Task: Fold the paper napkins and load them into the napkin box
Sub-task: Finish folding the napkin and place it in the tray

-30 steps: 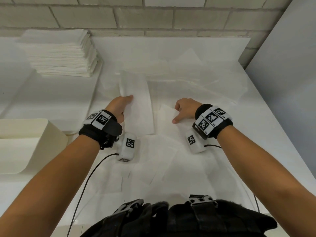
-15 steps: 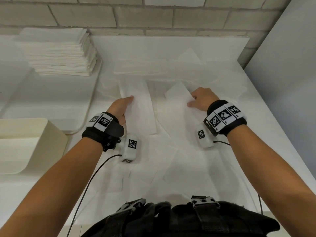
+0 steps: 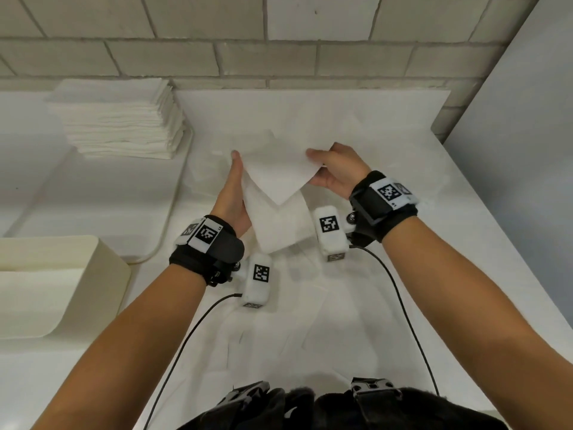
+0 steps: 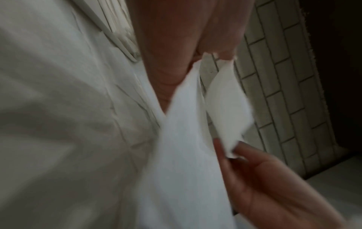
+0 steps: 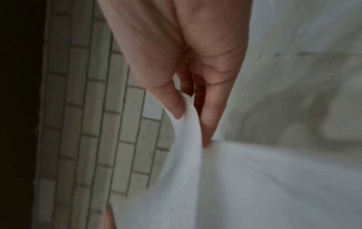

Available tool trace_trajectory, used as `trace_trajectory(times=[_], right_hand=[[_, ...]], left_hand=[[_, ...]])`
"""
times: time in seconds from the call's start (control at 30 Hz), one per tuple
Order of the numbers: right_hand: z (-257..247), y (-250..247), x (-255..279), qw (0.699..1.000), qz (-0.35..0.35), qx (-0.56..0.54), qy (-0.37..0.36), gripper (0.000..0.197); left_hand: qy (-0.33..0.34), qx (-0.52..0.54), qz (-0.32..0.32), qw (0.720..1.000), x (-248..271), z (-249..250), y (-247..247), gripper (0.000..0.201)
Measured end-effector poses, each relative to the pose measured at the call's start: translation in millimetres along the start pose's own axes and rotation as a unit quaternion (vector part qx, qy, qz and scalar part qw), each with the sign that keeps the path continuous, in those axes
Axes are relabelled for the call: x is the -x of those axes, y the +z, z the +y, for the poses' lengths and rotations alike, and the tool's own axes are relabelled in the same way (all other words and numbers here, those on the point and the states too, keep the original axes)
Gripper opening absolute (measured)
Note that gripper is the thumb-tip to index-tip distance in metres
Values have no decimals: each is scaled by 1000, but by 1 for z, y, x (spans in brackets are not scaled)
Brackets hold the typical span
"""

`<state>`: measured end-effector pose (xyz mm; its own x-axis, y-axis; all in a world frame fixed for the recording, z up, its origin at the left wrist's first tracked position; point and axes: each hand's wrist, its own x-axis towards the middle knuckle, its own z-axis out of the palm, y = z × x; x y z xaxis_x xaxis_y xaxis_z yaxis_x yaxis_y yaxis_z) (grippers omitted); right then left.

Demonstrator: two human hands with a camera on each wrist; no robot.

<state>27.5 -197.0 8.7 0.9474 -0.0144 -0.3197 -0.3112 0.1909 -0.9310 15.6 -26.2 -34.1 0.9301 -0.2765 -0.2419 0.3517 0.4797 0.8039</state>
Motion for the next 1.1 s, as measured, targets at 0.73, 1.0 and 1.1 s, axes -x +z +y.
trace_trajectory(times=[0.73,1.0,1.1], right_hand=[[-45,5,-22,808,-136,540,-191,20],[-24,4,-22,977,8,177,-117,26],[-1,15,-24,963,17,251,-97,26]], left_hand=[[27,-68,57,996,3,13,-10,40],[30,35,-6,999,3,11,2,58],[26,22,-49,998,7,9,5,63]])
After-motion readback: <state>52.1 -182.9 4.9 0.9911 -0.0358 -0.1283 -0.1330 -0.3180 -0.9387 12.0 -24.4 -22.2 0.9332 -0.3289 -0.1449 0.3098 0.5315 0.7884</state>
